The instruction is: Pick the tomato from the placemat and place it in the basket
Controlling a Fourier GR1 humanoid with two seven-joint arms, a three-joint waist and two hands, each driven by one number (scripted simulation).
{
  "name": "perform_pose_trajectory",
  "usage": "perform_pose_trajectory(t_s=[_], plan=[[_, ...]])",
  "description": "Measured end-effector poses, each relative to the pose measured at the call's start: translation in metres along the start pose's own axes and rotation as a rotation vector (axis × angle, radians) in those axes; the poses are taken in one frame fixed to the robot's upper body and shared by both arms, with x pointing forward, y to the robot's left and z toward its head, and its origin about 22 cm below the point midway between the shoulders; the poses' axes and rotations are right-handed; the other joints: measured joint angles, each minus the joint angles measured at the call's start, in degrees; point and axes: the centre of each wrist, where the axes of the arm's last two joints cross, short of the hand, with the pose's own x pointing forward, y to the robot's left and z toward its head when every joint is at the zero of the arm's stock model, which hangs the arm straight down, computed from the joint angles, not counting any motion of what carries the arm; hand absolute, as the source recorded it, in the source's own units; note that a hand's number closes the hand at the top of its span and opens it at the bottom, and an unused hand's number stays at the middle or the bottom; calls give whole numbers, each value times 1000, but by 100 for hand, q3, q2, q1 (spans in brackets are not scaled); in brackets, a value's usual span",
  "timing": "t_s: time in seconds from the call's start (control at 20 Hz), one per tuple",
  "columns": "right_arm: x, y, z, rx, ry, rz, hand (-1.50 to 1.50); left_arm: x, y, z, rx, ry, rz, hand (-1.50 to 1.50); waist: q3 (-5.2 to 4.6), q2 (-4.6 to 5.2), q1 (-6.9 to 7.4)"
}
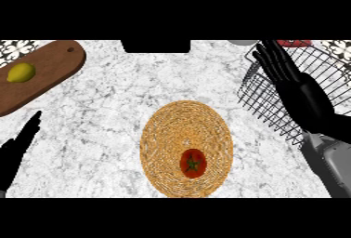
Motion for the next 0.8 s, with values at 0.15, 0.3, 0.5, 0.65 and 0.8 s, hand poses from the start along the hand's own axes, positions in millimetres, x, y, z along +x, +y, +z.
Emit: perform_pose_trajectory(t_s=[0.15,0.3,0.5,0.65,0.8], plan=[[2,-3,-1,-32,-60,-11,150,13,-3,-7,4,-26,63,0,10,27,0],[6,4,-9,-71,-168,-32,150,36,-9,-23,8,-69,182,0,13,47,-31],[14,32,-13,162,-246,253,-150,47,-27,-29,-32,-74,293,0,-12,26,-23],[-2,84,-4,192,-287,352,-150,54,-29,-35,-46,-74,339,0,-8,29,-7],[-8,142,2,158,-320,409,-150,58,-33,-40,-52,-69,362,0,-6,20,-23]])
